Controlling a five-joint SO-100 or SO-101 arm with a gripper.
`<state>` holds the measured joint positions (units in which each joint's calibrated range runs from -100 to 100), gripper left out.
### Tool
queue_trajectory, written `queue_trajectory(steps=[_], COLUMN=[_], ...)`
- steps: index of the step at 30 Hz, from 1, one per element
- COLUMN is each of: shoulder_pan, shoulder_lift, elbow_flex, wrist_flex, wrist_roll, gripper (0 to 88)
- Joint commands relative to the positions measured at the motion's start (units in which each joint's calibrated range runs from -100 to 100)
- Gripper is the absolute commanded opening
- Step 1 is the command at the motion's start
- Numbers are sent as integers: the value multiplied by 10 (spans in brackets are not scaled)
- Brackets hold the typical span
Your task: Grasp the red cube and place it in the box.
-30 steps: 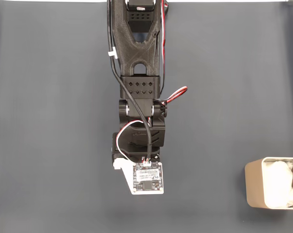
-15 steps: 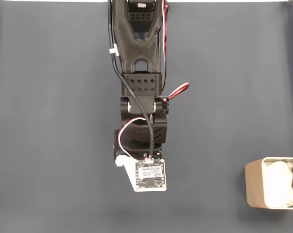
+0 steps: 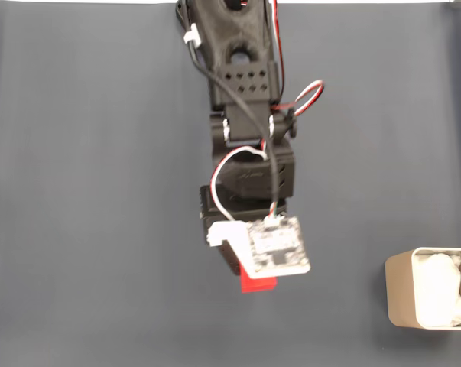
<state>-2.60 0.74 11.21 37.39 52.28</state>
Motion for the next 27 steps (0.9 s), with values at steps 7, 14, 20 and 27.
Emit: queue_trajectory(steps=[7, 14, 20, 27], shoulder_pan=[-47, -86, -115, -149], shoulder_lift=[-82, -88, -77, -47], elbow_flex=[-53, -77, -110, -153], wrist_flex=[35, 36, 36, 36], wrist_roll=[7, 15, 15, 16], gripper=[0, 0, 0, 0])
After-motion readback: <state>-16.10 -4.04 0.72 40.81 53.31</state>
